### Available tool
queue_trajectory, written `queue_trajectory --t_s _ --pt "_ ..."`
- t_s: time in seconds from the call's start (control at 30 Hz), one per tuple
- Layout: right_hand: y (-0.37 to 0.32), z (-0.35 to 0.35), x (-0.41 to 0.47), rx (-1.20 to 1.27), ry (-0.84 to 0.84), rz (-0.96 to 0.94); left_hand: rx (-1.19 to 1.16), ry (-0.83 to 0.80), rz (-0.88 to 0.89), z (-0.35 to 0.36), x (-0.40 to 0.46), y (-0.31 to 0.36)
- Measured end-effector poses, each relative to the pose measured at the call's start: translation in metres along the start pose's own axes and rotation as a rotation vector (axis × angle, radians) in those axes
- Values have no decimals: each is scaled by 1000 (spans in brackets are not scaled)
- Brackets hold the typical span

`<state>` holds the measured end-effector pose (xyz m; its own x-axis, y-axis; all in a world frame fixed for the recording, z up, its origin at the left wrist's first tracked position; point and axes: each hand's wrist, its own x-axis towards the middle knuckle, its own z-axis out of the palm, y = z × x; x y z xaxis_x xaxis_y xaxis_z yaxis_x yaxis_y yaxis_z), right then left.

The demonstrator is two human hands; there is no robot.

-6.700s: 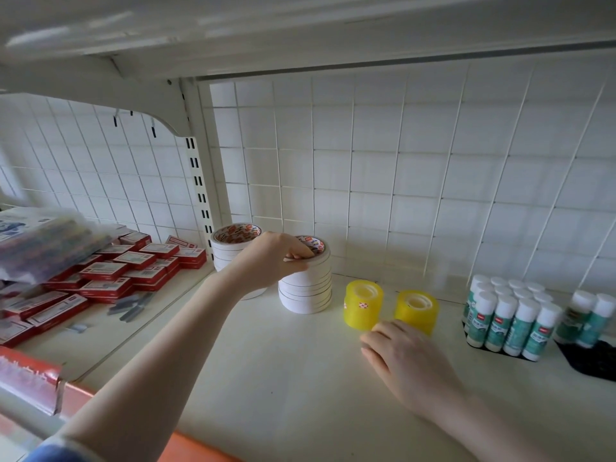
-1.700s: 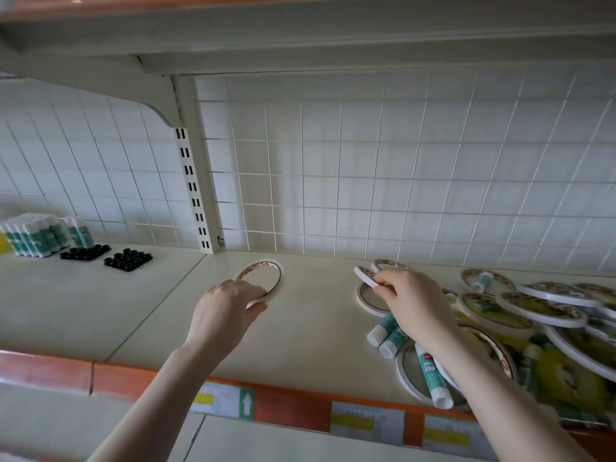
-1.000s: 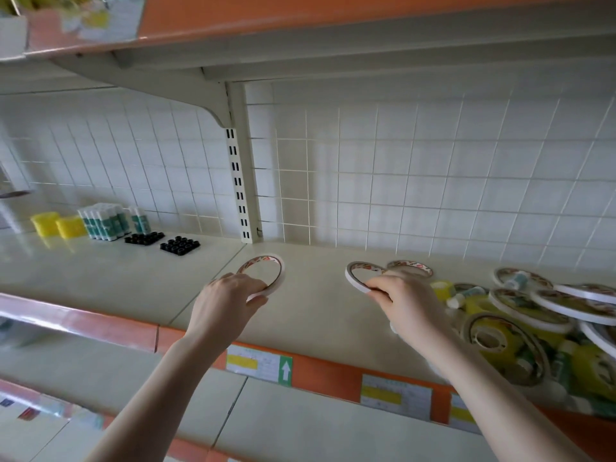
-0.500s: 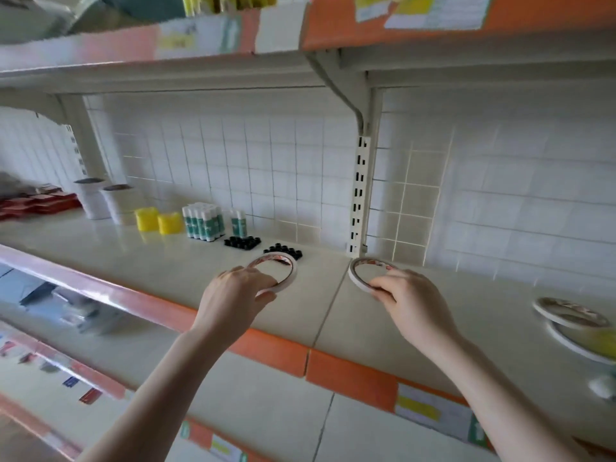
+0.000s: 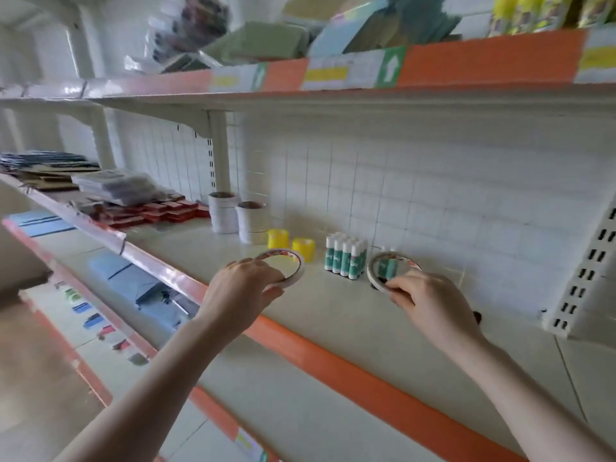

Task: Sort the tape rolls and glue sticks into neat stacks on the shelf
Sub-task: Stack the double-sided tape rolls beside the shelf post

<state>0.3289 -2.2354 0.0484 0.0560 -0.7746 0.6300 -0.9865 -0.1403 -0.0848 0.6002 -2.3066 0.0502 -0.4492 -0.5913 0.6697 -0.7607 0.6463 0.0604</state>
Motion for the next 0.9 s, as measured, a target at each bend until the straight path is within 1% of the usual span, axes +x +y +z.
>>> queue_trajectory --t_s 0.1,0.17,0.3,0.37,0.47,0.6,0.7,0.9 --pt "-23 28 43 11 16 -49 30 12 -6 3 6 -56" --pt "-35 50 72 28 -7 -57 53 7 -10 8 14 -94" --pt "-52 97 134 92 -85 -34 97 18 0 25 44 -175" --pt "-65 113 164 124 -95 20 94 -18 -8 31 62 -211" --pt "-83 141 208 139 -70 24 81 -33 -3 38 84 -258" --pt "-108 177 259 149 -100 21 55 -14 18 43 106 -307" --pt "-125 203 290 132 -81 29 22 6 37 51 121 -336" --pt "-141 245 331 95 -146 168 -30 0 130 77 148 -388"
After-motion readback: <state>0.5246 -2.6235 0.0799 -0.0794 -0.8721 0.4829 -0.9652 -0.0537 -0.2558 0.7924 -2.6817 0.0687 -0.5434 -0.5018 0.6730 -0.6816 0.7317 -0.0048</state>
